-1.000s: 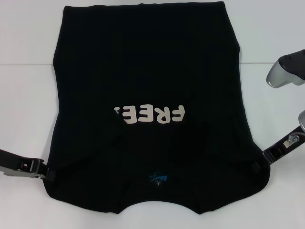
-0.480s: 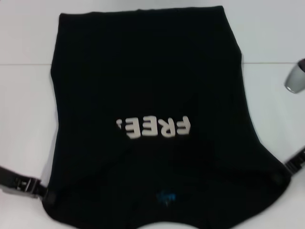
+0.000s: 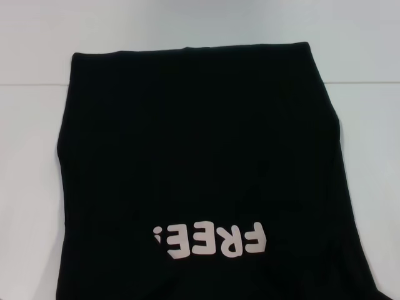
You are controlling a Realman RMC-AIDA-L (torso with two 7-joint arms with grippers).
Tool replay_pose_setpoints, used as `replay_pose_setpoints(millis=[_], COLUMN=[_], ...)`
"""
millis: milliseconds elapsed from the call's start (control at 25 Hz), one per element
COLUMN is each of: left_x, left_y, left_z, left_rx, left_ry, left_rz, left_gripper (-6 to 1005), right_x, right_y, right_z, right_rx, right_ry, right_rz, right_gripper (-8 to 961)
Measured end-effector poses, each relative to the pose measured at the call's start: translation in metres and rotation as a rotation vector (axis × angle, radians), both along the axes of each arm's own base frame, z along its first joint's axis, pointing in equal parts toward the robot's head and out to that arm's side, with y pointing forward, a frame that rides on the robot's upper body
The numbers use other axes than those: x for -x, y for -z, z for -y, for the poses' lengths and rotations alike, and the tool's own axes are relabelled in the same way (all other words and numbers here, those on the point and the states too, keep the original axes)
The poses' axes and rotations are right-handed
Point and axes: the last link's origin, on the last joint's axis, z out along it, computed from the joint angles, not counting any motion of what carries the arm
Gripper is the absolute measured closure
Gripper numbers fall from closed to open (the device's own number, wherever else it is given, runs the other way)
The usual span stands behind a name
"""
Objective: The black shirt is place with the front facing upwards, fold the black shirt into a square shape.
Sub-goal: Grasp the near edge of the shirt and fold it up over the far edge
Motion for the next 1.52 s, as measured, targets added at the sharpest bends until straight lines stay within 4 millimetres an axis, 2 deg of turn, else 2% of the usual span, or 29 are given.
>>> replay_pose_setpoints(millis=[120,240,400,600,760,800,840,1120,1520], left_x=[-0.001,-0.006,-0.008,-0.006,-0.004,0.003,0.005,0.015,0.021], left_y=[-0.001,-0.009,-0.030,-0.044,-0.041,-0.034,-0.031,-0.010,-0.012], left_z=[-0.002,-0.016,-0.048,-0.077,-0.091,-0.103,-0.105,-0.119,-0.131], left_rx=[-0.029,-0.162,-0.442,-0.680,-0.782,-0.869,-0.890,-1.062,-1.194], left_ry=[0.019,0.025,-0.082,-0.232,-0.268,-0.312,-0.322,-0.372,-0.378], left_rz=[0.041,0.091,0.139,0.194,0.216,0.203,0.198,0.179,0.167], left_gripper=[962,961,961,962,962,962,962,961,961], right_x=[-0.004,-0.001,0.006,0.004,-0.005,-0.007,-0.009,-0.012,-0.013], right_y=[0.000,-0.005,-0.013,-0.027,-0.031,-0.030,-0.029,-0.015,-0.013], right_z=[-0.004,-0.016,-0.036,-0.068,-0.096,-0.100,-0.104,-0.115,-0.120], right_rx=[-0.063,-0.173,-0.347,-0.624,-0.854,-0.897,-0.938,-1.111,-1.168], right_ry=[0.029,0.076,0.135,0.203,0.250,0.258,0.267,0.291,0.227], right_rz=[-0.034,-0.091,-0.197,-0.294,-0.340,-0.346,-0.354,-0.407,-0.396], right_gripper=[918,918,919,919,919,919,919,918,919])
